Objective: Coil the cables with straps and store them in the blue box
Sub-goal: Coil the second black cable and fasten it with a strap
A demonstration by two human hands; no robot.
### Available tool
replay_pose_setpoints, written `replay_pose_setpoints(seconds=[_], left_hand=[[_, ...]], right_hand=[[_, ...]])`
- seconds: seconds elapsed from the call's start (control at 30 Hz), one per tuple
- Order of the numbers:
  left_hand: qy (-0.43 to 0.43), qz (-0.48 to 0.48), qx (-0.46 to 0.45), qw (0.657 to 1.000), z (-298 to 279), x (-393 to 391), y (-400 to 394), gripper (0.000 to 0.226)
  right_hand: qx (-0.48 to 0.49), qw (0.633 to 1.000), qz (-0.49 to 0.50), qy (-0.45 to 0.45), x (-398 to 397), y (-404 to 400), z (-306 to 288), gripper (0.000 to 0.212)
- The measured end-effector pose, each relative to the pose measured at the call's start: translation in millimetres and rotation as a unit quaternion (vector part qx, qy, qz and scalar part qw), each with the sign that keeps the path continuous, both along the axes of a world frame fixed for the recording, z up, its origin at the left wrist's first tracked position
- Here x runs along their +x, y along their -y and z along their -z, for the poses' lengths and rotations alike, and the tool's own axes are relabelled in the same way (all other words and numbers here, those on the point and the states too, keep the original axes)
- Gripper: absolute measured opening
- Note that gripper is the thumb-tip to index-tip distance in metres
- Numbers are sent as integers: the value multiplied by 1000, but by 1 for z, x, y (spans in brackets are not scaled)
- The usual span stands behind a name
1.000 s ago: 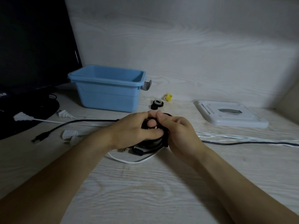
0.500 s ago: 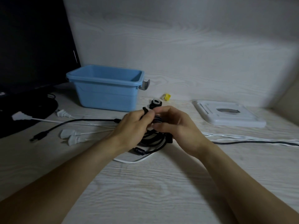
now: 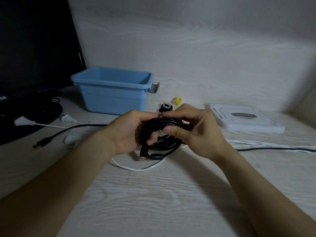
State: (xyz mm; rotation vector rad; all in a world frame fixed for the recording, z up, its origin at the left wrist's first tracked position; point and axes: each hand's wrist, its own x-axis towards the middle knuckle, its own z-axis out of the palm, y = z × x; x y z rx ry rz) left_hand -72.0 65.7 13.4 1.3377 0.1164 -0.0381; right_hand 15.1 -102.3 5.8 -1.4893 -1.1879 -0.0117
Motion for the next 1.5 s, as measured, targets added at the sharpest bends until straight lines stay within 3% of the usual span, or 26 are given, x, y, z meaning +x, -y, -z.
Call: replay_pose_setpoints(seconds=[0.07, 0.13, 0.23, 0.37, 0.53, 0.8, 1.0, 1.1, 1.2, 1.33, 1.5], left_hand=[[-18, 84, -23, 996, 0, -4, -9, 25], [-38, 145, -35, 988, 2, -8, -17, 45], [-40, 170, -1, 985, 5, -9, -22, 56], [-18, 121, 6, 992, 6, -7, -15, 57], [-32, 33, -4, 999, 5, -4, 0, 31], [-54, 18, 2, 998, 1, -6, 3, 28], [-21, -32, 79, 996, 3, -4, -2, 53], [9, -31, 132, 991, 2, -4, 0, 46], [49, -14, 120, 991, 0, -3, 3, 57], [77, 29, 124, 989, 2, -3, 5, 49], [141, -53, 121, 981, 15, 4, 8, 40]], right_hand=[[-2, 999, -31, 14, -1, 3, -2, 34], [-10, 998, -69, 6, -3, 6, -4, 33], [-28, 994, -105, -18, -2, 8, -4, 33], [-6, 992, -117, -48, 1, 9, -2, 35], [6, 993, -112, -46, 5, 8, 1, 37], [11, 996, -83, -27, 3, 4, 4, 35], [3, 999, -43, -5, 4, 1, 8, 29], [1, 999, -37, -15, 3, 0, 8, 26], [11, 999, -13, -30, 5, 1, 7, 26], [2, 999, 27, -22, 10, 3, 7, 26], [-3, 999, 40, -19, 11, -2, 13, 34]])
